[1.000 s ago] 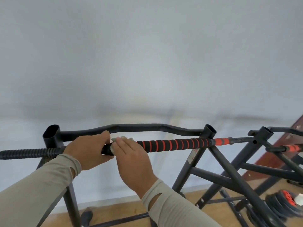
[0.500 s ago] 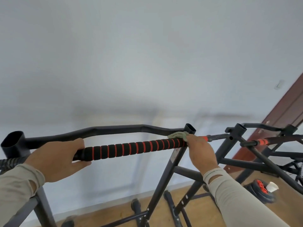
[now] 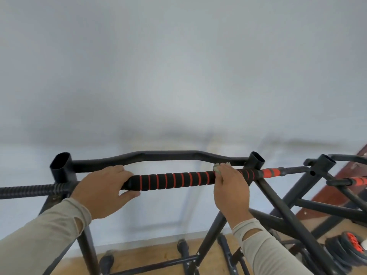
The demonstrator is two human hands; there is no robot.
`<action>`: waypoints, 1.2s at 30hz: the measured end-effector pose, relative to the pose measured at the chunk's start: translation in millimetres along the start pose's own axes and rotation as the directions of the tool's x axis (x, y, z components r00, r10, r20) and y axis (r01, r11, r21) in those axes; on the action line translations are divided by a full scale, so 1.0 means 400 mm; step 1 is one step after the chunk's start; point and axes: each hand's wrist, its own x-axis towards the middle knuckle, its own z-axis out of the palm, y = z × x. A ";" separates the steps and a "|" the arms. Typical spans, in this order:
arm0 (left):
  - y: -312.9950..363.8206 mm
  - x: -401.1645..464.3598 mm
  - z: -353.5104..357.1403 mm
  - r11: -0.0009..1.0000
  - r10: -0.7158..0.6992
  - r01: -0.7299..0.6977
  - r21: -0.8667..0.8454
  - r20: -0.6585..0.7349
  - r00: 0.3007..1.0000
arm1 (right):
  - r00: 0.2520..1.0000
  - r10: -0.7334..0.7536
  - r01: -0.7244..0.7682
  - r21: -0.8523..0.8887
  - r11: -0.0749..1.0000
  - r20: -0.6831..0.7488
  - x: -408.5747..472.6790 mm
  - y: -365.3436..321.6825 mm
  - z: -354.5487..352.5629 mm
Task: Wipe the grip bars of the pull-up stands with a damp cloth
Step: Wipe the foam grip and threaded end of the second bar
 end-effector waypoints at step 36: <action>-0.020 0.022 -0.019 1.000 0.027 -0.027 -0.006 0.016 1.000 | 0.999 0.038 -0.029 -0.213 0.977 0.036 0.048 0.187 -0.088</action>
